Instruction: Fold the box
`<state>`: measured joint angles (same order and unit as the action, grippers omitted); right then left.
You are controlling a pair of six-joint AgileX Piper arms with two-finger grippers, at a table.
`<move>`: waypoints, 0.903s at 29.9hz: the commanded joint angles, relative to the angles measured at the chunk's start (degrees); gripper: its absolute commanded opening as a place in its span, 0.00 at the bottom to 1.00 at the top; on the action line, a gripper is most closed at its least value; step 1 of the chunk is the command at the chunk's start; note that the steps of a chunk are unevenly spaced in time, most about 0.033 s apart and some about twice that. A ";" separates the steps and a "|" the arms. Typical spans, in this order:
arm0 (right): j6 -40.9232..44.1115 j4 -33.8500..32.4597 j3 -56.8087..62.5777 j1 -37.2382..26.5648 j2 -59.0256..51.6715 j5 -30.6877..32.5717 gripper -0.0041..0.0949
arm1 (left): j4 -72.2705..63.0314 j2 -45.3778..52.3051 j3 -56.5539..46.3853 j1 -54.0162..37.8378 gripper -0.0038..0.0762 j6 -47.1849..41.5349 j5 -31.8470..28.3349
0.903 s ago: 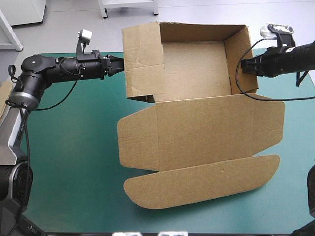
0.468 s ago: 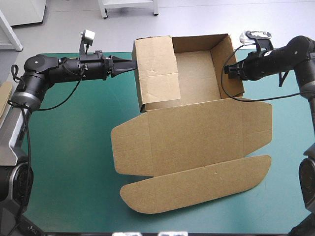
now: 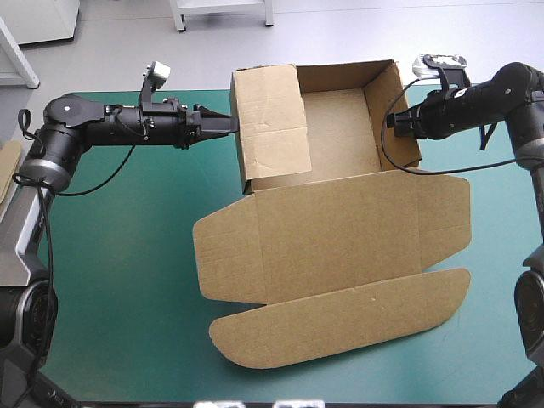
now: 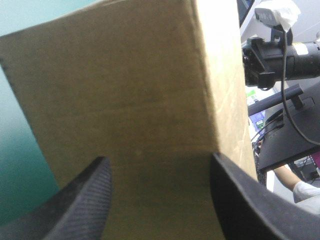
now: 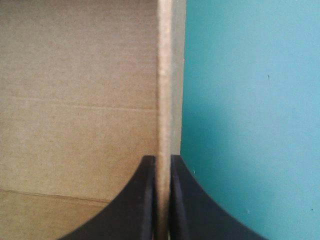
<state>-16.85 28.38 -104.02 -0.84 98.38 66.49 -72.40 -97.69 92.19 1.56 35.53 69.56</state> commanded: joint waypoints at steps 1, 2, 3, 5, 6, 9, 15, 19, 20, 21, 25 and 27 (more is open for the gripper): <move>0.49 3.36 -1.81 0.12 -2.67 -2.35 0.03 | -7.11 3.00 1.92 0.42 0.63 -0.32 3.73; 0.63 3.36 -1.81 0.25 -2.51 -2.35 0.03 | -7.50 3.00 1.92 0.42 0.63 -0.32 3.73; 0.63 3.36 -1.81 0.25 -2.51 -2.35 0.03 | -8.03 3.00 1.92 0.42 0.63 -0.32 3.84; 0.63 3.36 -1.81 0.35 -2.27 -2.35 0.03 | -8.44 3.00 1.92 0.42 0.63 -0.32 3.84; 0.63 3.17 -1.81 0.63 -2.24 -2.35 0.03 | -8.42 3.00 1.92 0.42 0.63 -0.32 3.84; 0.87 3.17 -1.81 1.00 -2.24 -2.44 0.03 | -8.02 3.00 1.92 0.42 0.63 -0.32 3.47; 3.10 0.04 -1.81 2.58 -2.24 -3.75 0.03 | -7.38 3.00 1.92 0.55 0.63 -1.06 1.59; 5.36 -3.26 -1.81 4.91 -2.24 -4.64 0.03 | 1.40 3.00 3.89 2.80 0.63 -5.60 -1.17; 5.80 -3.81 -1.81 5.30 -2.24 -4.97 0.03 | 4.71 3.00 4.62 3.66 0.62 -7.27 -2.47; 6.28 -4.43 -1.81 5.91 -2.24 -5.21 0.03 | 7.06 3.00 5.22 4.47 0.62 -8.94 -3.71; 9.05 -7.40 -1.81 7.98 -2.24 -6.34 0.03 | 14.61 3.00 7.27 7.42 0.62 -13.92 -9.30; 10.18 -8.37 -1.81 8.69 -2.24 -6.72 0.03 | 18.97 3.00 7.80 8.91 0.62 -17.02 -11.07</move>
<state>-8.53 18.13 -104.02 6.70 98.83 63.03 -54.78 -97.69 97.32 8.30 22.66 62.09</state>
